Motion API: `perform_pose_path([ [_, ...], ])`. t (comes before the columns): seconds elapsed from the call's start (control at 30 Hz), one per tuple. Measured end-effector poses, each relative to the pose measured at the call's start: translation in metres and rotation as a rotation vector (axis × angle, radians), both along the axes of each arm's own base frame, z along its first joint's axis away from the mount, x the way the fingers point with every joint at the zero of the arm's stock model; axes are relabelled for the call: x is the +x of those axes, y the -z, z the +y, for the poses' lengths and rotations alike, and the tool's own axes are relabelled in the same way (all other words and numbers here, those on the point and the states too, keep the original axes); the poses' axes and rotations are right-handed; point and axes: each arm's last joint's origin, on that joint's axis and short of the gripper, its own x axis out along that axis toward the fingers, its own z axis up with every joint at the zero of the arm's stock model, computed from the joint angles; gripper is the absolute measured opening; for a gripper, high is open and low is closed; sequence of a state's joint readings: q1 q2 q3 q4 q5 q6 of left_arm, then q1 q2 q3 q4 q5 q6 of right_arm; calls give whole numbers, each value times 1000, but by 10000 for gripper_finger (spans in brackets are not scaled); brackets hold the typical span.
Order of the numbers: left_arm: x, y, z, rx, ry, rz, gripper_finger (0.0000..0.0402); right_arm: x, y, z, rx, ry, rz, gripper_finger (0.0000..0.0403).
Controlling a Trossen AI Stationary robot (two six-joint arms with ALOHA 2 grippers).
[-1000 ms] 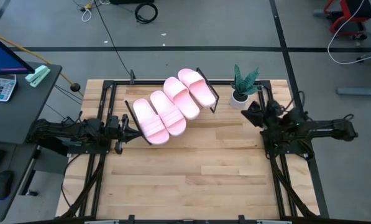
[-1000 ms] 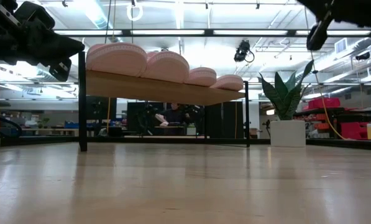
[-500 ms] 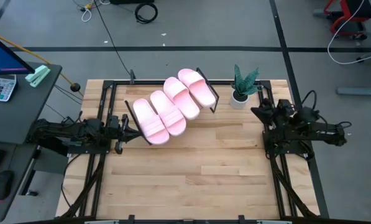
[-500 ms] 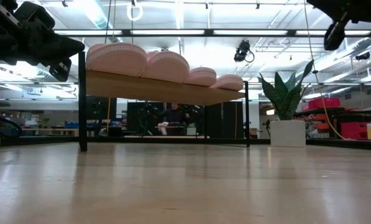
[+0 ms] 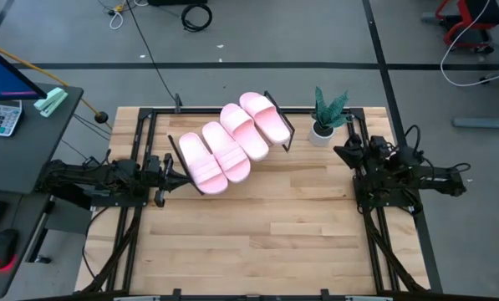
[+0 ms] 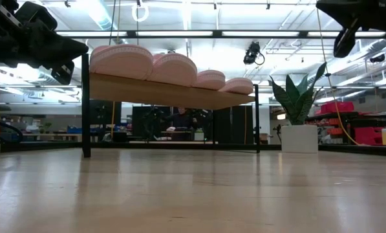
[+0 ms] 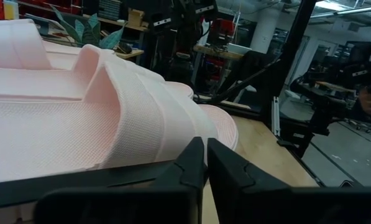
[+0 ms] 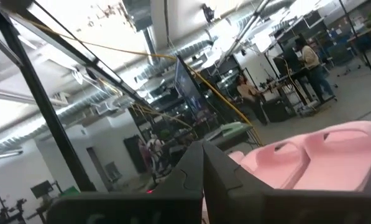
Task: Pick and place slides into the shelf
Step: Return to Home Position
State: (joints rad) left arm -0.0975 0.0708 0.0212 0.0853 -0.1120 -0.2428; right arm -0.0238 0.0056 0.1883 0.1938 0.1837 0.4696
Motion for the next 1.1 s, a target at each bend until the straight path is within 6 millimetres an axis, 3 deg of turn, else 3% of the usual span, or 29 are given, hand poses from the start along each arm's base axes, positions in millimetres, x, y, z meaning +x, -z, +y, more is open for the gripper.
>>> perform_pose_path([
  [0.47,0,0,0,0,0,0,29,12,35,0,50,-24,-65,0],
  [0.83,0,0,0,1,1,0,29,20,63,0,-36,-9,238,0],
  [1.1,0,0,0,0,0,0,18,22,72,2,-152,-40,350,0],
])
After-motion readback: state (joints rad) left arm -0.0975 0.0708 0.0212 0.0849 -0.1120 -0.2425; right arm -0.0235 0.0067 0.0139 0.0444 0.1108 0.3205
